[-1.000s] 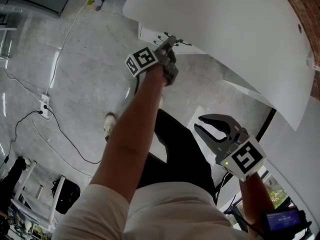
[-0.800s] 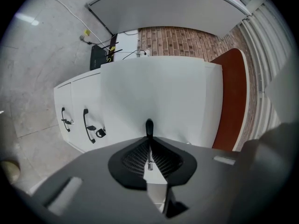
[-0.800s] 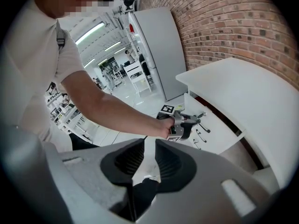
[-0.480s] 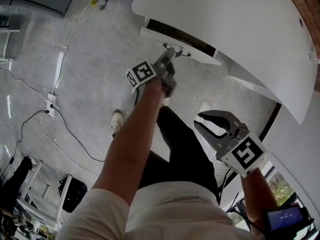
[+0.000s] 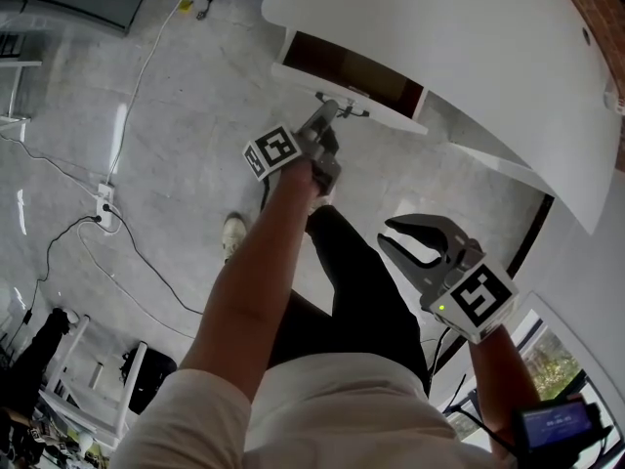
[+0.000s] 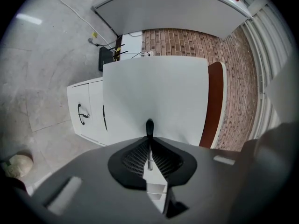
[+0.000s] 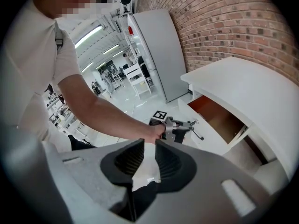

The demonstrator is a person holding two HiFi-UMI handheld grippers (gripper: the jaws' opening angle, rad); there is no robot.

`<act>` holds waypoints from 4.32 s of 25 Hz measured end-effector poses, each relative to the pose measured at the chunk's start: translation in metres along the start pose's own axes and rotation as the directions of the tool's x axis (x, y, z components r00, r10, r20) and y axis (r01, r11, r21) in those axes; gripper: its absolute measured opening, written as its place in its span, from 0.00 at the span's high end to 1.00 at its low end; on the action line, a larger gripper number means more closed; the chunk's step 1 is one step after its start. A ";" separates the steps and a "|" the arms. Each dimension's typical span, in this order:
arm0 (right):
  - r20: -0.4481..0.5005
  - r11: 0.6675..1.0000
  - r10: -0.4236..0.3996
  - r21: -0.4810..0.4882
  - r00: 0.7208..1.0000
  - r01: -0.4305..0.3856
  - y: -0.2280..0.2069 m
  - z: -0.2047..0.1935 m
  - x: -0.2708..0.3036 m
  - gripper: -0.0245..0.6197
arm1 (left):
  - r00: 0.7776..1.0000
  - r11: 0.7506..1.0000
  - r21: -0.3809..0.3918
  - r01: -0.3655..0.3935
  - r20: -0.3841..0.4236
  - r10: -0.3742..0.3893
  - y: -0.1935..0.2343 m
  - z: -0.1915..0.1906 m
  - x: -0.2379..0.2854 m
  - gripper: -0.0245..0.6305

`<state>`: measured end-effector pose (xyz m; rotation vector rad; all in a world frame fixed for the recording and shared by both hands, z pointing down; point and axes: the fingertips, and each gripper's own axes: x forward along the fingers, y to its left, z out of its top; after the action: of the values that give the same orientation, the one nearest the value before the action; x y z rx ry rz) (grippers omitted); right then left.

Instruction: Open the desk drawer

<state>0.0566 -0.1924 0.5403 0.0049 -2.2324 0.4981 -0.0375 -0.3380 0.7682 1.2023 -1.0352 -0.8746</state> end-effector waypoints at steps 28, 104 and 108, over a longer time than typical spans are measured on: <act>0.146 0.994 -0.110 0.044 0.983 0.105 0.079 0.058 -0.016 0.85 | 0.981 0.987 0.159 -0.025 -0.187 0.055 -0.102 -0.007 -0.161 0.88; 0.455 0.928 -0.345 0.035 0.821 0.371 0.236 0.126 -0.093 0.96 | 0.604 0.477 0.615 0.628 -0.772 0.201 -0.401 -0.144 -0.363 0.96; 0.440 0.924 -0.363 0.060 0.821 0.377 0.225 0.116 -0.105 0.96 | 0.591 0.486 0.611 0.625 -0.777 0.216 -0.401 -0.156 -0.351 0.96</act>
<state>0.0028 -0.0434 0.3171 0.5855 -2.5956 0.2613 0.0038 -0.0277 0.3093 2.3765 -0.4770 0.1981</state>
